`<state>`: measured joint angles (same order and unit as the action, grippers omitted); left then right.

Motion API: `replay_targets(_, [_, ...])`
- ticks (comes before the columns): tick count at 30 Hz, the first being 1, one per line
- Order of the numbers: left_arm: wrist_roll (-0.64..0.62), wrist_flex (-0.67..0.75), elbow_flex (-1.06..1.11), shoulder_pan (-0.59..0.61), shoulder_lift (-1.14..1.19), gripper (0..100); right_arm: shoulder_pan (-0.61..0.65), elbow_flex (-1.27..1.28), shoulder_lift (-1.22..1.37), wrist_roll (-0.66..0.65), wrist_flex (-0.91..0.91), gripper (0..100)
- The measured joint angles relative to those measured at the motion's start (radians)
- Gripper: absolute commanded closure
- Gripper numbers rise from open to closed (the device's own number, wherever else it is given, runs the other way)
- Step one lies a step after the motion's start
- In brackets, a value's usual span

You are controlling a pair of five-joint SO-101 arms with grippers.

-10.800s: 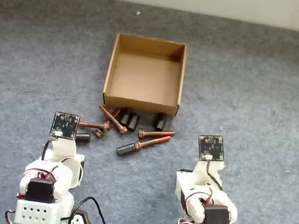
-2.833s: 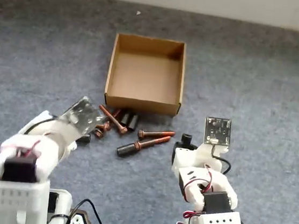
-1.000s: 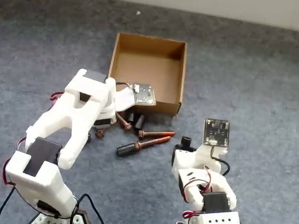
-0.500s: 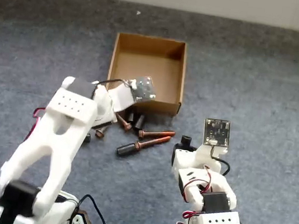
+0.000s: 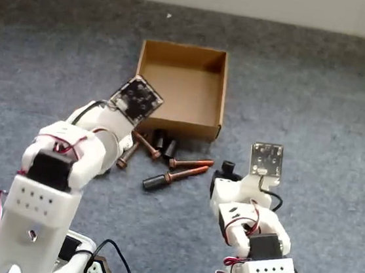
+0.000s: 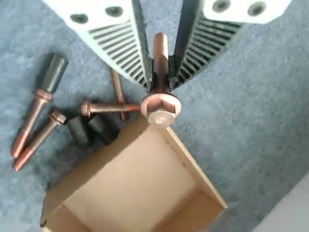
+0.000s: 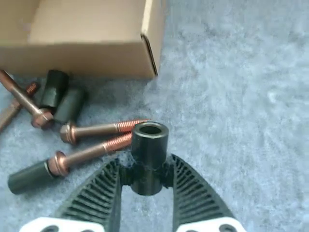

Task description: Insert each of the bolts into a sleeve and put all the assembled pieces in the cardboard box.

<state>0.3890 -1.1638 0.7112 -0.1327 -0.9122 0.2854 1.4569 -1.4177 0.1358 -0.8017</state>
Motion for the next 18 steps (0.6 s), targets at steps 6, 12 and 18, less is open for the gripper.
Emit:
replay_targets(6, [-0.232, 0.115, 0.087, 0.000, -0.181, 100, 0.000, -0.080, 0.000, 0.000, 0.000, 99.4])
replay_targets(12, [-0.437, 0.249, 0.158, -0.020, -0.311, 99, 0.110, -0.089, 0.000, 0.000, 0.155, 99.4])
replay_targets(18, [-0.595, 0.362, 0.252, -0.121, -0.450, 99, 0.293, 0.046, 0.000, 0.000, 0.450, 99.4])
